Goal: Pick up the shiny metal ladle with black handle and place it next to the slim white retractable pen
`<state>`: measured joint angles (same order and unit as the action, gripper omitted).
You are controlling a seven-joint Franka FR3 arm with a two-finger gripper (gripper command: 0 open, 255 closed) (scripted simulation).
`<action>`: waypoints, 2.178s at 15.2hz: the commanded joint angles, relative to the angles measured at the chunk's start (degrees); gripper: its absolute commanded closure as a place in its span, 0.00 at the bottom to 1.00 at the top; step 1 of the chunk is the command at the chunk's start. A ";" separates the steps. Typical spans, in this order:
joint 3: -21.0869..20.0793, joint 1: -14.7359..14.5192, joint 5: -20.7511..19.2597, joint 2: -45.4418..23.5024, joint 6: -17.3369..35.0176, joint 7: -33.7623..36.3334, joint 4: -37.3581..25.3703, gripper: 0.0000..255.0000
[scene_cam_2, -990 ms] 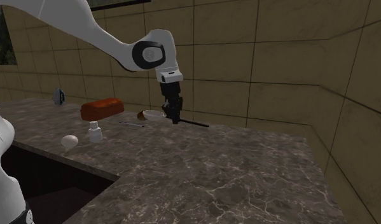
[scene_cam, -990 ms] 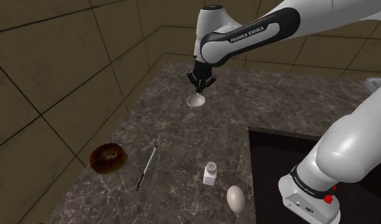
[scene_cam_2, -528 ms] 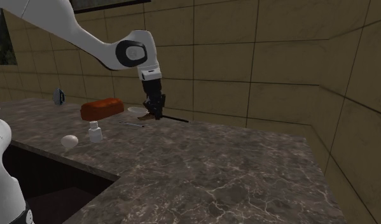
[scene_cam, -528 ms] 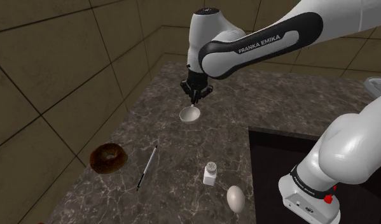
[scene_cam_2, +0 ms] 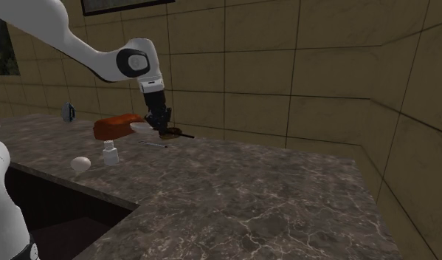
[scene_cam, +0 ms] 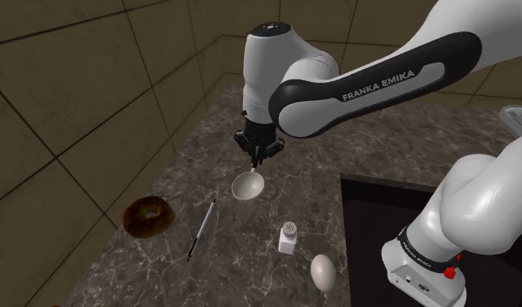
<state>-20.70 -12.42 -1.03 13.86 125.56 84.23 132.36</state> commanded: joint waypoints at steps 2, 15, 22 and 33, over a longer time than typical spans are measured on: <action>-1.51 -0.78 -0.12 -0.49 0.53 2.45 0.18 1.00; -2.67 -0.15 -3.15 -5.90 10.92 5.47 5.62 1.00; -3.04 0.22 -5.18 -8.68 14.93 7.24 7.15 1.00; -3.04 0.22 -5.18 -8.68 14.92 7.24 7.15 0.00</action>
<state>-23.74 -12.20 -6.21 5.18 140.49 91.47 139.51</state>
